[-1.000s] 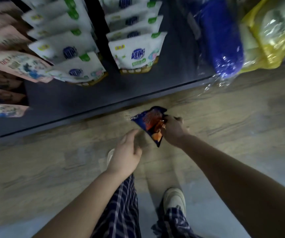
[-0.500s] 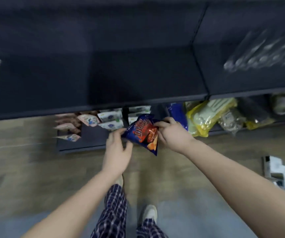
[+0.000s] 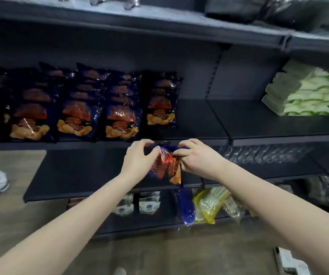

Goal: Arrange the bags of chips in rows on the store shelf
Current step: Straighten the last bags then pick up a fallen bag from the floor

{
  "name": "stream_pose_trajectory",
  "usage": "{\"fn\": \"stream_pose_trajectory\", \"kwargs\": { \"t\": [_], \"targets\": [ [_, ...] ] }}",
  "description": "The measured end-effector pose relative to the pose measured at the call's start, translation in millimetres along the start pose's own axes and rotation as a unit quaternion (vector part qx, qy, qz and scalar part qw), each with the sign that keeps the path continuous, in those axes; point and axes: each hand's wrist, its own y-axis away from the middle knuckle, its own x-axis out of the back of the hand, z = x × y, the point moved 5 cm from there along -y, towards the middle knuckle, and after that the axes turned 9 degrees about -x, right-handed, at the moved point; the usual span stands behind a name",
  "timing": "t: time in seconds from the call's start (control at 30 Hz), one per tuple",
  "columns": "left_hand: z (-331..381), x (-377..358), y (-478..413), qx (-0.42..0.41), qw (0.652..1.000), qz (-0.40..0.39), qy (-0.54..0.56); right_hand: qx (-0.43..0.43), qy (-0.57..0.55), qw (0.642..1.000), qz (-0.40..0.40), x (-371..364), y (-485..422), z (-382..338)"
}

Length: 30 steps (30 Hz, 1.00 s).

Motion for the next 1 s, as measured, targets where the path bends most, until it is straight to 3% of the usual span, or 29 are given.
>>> {"fn": "stream_pose_trajectory", "kwargs": {
  "t": [0.2,0.37,0.5,0.6,0.67,0.73,0.8,0.87,1.0],
  "targets": [
    [44,35,-44,0.036,0.996,-0.076,0.036,0.036,0.074,0.99,0.112,62,-35,16],
    [60,53,-62,0.033,0.964,-0.145,0.221,-0.029,0.077,0.983,0.164,94,-67,24],
    [62,72,-78,0.01,0.963,-0.098,0.251,-0.101,0.01,0.983,0.155,101,-91,30],
    [56,86,-91,0.031,0.958,-0.042,0.282,-0.224,-0.088,0.967,0.089,90,-107,45],
    [53,94,-100,0.036,0.956,-0.022,0.29,-0.34,-0.222,0.913,0.048,83,-113,50],
    [50,99,-110,0.026,0.958,-0.026,0.286,-0.43,-0.379,0.819,0.036,75,-117,53],
    [48,97,-120,0.022,0.954,-0.052,0.294,-0.477,-0.516,0.711,-0.004,62,-122,51],
    [47,92,-129,0.023,0.946,-0.073,0.314,-0.475,-0.611,0.633,-0.019,48,-127,52],
    [34,82,-148,0.036,0.94,-0.087,0.328,-0.476,-0.643,0.599,0.015,35,-132,64]
  ]
}}
